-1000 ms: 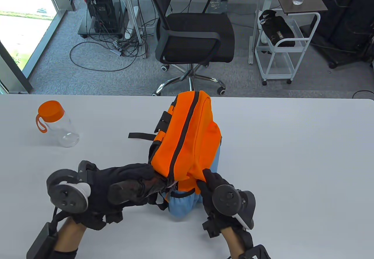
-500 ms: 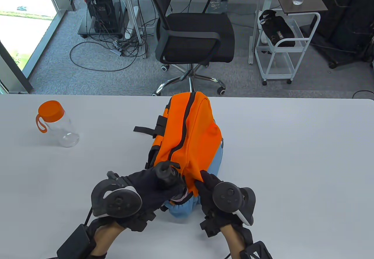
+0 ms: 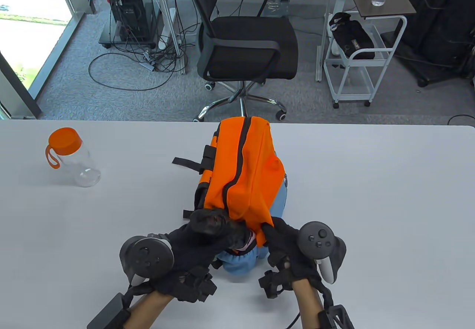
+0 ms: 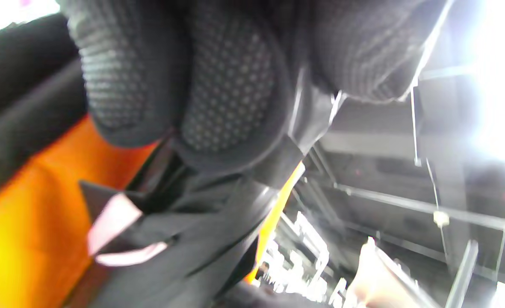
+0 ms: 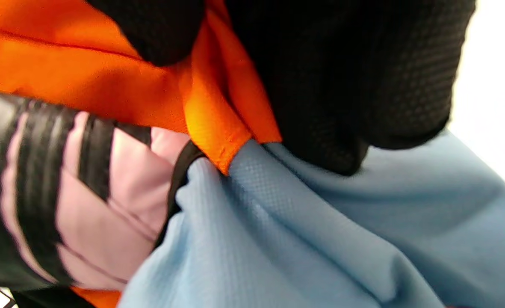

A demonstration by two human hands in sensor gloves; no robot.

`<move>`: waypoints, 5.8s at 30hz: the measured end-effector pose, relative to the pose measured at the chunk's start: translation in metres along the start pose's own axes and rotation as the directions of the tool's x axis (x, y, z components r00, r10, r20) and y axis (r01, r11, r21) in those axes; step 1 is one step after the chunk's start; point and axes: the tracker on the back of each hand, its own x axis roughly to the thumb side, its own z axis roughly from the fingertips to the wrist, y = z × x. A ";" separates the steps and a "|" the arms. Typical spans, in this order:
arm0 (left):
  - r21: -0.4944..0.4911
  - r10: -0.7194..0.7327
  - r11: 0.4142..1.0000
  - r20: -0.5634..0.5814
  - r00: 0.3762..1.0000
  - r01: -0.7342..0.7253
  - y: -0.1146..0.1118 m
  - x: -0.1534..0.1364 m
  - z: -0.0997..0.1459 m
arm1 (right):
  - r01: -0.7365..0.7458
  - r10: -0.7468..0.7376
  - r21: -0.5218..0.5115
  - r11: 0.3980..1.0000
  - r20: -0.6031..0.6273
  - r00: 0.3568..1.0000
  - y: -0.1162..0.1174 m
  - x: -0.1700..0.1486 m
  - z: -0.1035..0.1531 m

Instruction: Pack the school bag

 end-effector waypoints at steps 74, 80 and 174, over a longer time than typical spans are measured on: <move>-0.364 0.036 0.928 -0.127 0.991 -0.081 -0.017 -0.035 0.023 | -0.400 0.402 -0.059 0.915 0.241 0.883 -0.077 0.223 0.002; -0.456 0.063 0.884 -0.101 0.993 -0.102 -0.032 -0.030 0.034 | -0.455 0.441 -0.117 0.883 -0.127 0.889 -0.145 0.079 0.041; 0.259 -0.704 0.710 0.275 0.655 0.654 0.048 0.056 -0.019 | -0.495 0.577 -0.304 0.814 0.326 0.749 0.040 0.103 -0.009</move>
